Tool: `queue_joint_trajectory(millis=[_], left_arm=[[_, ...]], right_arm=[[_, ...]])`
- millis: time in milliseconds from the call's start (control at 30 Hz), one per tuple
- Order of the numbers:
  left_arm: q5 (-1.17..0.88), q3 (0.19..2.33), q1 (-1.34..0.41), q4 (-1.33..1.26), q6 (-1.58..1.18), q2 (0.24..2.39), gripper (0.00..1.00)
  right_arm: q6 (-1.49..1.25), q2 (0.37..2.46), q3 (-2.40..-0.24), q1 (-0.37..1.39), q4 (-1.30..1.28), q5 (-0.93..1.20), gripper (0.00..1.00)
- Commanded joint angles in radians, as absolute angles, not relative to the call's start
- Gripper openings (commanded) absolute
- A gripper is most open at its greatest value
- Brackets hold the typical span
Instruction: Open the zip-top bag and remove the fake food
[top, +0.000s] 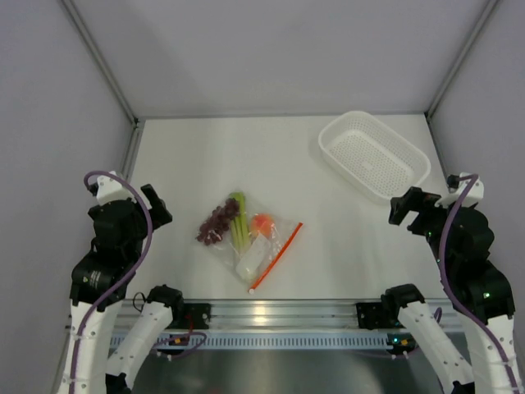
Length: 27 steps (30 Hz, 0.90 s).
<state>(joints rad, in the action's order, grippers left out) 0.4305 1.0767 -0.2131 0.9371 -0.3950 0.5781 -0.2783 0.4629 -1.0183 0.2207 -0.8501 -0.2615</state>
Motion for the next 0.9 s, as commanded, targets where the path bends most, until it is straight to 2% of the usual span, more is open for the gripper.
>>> queue_joint_trajectory(millis=[0, 200, 367, 467, 600, 700, 867], left_arm=[[0.480, 1.091, -0.216, 0.913, -0.410, 0.589, 0.99], [0.442, 1.118, -0.216, 0.913, -0.434, 0.710, 0.99], [0.359, 1.134, -0.216, 0.907, -0.474, 0.883, 0.99], [0.399, 1.141, -0.261, 0.904, -0.505, 0.954, 0.97], [0.561, 1.149, -0.443, 0.908, -0.558, 1.037, 0.96], [0.655, 1.151, -0.660, 0.913, -0.613, 1.115, 0.96], [0.782, 1.158, -0.865, 0.914, -0.699, 1.259, 0.92]], right_arm=[[-0.322, 0.443, -0.997, 0.218, -0.790, -0.229, 0.99], [-0.347, 0.431, -0.934, 0.218, -0.721, -0.069, 1.00], [-0.362, 0.445, -0.887, 0.218, -0.681, -0.020, 0.99], [-0.350, 0.460, -0.877, 0.218, -0.681, -0.006, 0.99], [-0.338, 0.465, -0.859, 0.218, -0.680, -0.006, 0.99], [-0.327, 0.466, -0.862, 0.218, -0.687, -0.005, 0.99], [-0.298, 0.462, -0.880, 0.218, -0.713, -0.049, 0.99]])
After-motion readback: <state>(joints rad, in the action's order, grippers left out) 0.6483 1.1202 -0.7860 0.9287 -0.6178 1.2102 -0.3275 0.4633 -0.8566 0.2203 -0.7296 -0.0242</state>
